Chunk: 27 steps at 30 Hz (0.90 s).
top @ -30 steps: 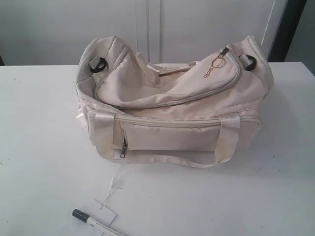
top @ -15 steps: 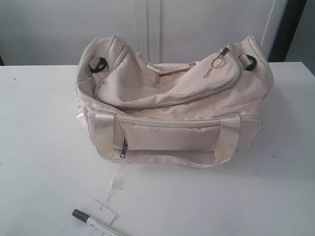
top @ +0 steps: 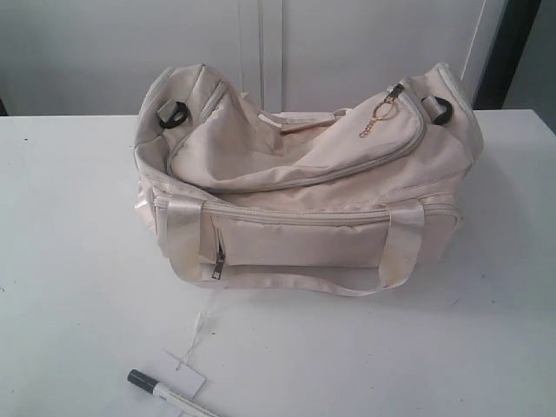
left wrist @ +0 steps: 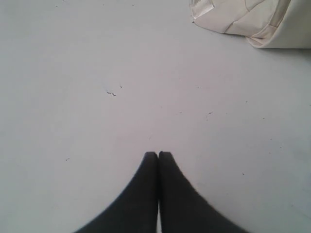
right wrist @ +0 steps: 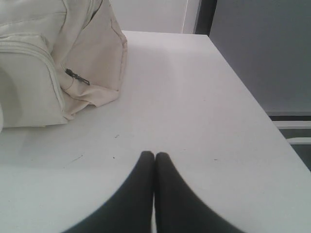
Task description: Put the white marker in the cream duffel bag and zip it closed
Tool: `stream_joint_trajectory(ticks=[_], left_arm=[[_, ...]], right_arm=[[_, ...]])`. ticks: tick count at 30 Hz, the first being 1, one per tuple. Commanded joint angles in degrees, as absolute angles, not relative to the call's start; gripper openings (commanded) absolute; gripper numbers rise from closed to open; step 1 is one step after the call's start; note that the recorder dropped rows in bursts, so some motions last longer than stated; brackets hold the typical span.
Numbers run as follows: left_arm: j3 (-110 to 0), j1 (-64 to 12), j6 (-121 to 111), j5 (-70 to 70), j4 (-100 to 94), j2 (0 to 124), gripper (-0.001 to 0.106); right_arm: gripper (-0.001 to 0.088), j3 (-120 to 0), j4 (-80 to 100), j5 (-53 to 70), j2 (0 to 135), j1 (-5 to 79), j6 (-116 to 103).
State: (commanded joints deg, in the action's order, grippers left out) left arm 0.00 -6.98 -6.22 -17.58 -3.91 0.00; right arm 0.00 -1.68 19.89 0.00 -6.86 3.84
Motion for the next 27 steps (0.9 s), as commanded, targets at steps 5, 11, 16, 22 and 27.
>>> stream_joint_trajectory(ticks=[5, 11, 16, 22, 27], left_arm=[[0.00, -6.98, -6.22, -17.58, -3.91, 0.00, 0.000], [0.00, -6.98, -6.22, -17.58, -3.91, 0.00, 0.000], [0.00, -6.98, -6.22, -17.58, -3.91, 0.00, 0.000], [0.00, -6.98, -6.22, -17.58, -3.91, 0.00, 0.000], [0.00, -6.98, -6.22, -17.58, -3.91, 0.00, 0.000]], right_arm=[[0.0000, 0.00, -1.68, 19.89, 0.00, -6.86, 3.84], [0.0000, 0.00, -1.68, 19.89, 0.00, -6.05, 3.84], [0.0000, 0.00, -1.68, 19.89, 0.00, -4.03, 3.84], [0.0000, 0.00, -1.68, 19.89, 0.00, -3.34, 3.84], [0.0000, 0.00, -1.68, 19.89, 0.00, -3.34, 3.84]])
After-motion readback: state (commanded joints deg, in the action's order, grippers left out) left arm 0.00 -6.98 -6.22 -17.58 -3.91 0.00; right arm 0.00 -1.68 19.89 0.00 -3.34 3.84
